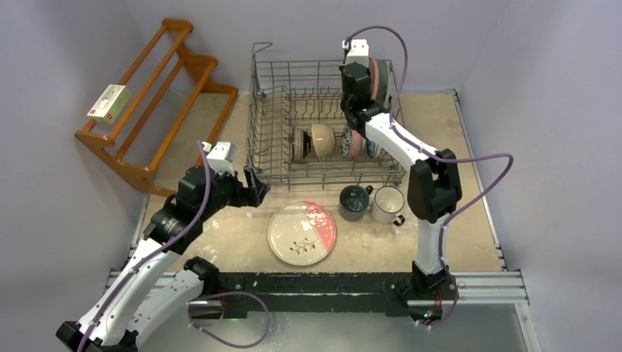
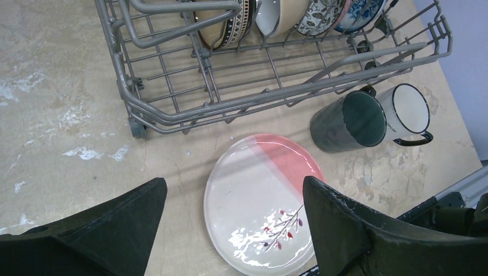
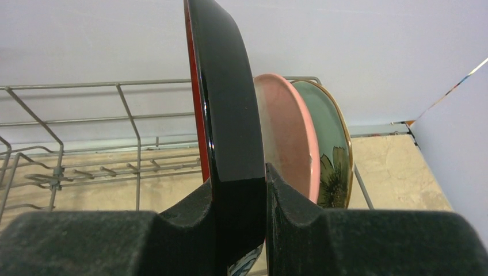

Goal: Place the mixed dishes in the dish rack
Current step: Insert the plate into the dish rack.

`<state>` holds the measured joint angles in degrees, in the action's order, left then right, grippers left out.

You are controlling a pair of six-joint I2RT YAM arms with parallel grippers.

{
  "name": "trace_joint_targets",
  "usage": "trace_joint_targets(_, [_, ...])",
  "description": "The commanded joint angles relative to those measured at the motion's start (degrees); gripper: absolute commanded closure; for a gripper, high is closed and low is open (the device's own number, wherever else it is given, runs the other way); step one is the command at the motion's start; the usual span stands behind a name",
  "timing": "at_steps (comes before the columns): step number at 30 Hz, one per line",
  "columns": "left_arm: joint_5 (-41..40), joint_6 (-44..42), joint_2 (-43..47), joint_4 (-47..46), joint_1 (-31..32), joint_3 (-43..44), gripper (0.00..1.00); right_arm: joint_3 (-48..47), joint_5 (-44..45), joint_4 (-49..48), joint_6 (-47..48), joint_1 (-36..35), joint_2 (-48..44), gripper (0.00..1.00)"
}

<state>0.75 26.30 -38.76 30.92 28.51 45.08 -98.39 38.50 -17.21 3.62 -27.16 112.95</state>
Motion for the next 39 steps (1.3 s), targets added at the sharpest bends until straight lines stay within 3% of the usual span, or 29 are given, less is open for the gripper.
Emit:
trace_joint_targets(1, [-0.58,-1.17,0.15,-2.26,-0.12,-0.47,0.14,-7.60,1.30,-10.38,1.75,0.53,-0.85,1.00])
trace_joint_targets(15, [-0.49,-1.17,-0.39,-2.35,-0.12,-0.43,0.14,-7.78,1.39,-9.31,1.67,0.96,3.73,1.00])
trace_joint_targets(39, [-0.40,-1.17,-0.78,-2.35,-0.12,-0.52,0.14,-9.01,-5.70,2.10,-12.34,0.96,9.57,1.00])
